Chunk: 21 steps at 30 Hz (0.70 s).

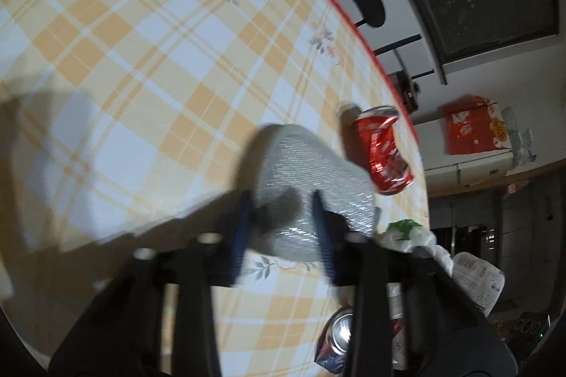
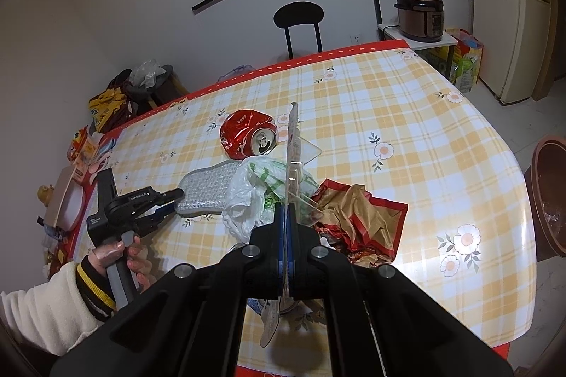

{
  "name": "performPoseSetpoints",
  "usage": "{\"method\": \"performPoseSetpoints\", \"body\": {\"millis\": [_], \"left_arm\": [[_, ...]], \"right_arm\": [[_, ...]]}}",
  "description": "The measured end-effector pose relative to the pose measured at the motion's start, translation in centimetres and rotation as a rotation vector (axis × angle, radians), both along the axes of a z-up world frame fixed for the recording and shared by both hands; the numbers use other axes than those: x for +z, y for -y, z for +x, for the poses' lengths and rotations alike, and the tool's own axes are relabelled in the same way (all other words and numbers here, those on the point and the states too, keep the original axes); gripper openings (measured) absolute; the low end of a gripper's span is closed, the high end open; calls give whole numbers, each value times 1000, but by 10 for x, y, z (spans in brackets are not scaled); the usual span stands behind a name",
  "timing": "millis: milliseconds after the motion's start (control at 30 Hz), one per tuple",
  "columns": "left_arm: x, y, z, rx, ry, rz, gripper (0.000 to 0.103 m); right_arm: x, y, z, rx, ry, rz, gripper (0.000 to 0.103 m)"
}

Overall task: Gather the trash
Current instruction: 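Grasp the grey sponge with the left gripper while the right holds the paper wrapper, then open the right gripper over the brown bin while the left carries the grey sponge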

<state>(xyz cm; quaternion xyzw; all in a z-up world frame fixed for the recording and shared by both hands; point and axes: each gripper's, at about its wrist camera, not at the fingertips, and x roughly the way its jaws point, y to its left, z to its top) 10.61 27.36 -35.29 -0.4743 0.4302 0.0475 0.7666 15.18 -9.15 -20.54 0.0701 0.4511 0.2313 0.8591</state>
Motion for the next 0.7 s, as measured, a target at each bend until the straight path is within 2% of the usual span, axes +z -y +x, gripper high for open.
{"method": "performPoseSetpoints", "body": {"millis": [67, 167, 267, 433, 700], "left_arm": [[0, -1, -3, 14, 13, -19, 24], [14, 2, -9, -12, 47, 27, 20], [40, 3, -19, -36, 82, 100, 18], [94, -1, -49, -58, 170, 273, 17], [155, 0, -91, -16, 208, 466, 16]], "right_arm": [[0, 0, 0, 1, 1, -1, 3], [1, 0, 0, 4, 7, 1, 3], [5, 1, 0, 3, 20, 6, 3], [12, 2, 2, 10, 43, 17, 3], [23, 1, 3, 38, 73, 49, 3]]}}
